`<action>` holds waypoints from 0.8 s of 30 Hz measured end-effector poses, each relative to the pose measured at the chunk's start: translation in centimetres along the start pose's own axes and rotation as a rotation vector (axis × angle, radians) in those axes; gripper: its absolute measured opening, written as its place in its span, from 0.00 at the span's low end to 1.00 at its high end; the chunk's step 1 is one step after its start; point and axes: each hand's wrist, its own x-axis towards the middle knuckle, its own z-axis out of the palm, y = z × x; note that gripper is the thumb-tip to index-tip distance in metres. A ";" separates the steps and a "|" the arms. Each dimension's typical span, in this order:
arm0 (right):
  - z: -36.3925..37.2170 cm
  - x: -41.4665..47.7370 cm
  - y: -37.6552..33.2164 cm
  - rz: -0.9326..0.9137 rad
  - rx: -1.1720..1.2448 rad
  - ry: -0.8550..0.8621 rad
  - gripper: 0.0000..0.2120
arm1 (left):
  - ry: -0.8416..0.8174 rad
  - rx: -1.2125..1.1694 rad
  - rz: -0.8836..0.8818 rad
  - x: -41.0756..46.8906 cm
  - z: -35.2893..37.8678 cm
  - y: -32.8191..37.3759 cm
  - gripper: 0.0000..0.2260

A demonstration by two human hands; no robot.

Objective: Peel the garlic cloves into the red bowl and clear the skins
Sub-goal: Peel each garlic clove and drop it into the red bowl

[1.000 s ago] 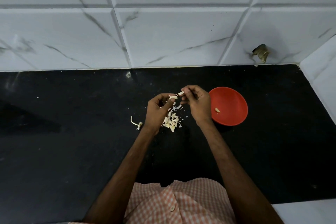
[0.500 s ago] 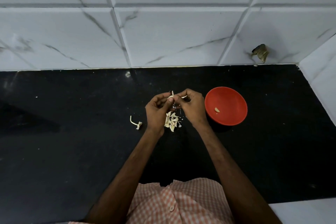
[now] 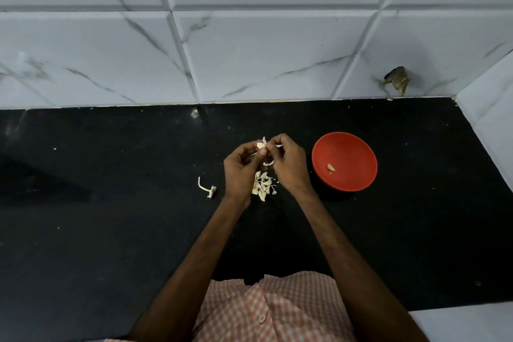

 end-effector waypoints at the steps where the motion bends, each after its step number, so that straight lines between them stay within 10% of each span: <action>1: 0.1 -0.1 -0.1 -0.016 -0.028 -0.001 0.03 | -0.001 0.002 -0.018 0.0 0.0 0.0 0.07; 24: -1.9 0.4 0.7 -0.092 -0.066 0.186 0.02 | 0.060 0.320 0.090 0.5 -1.5 -0.4 0.05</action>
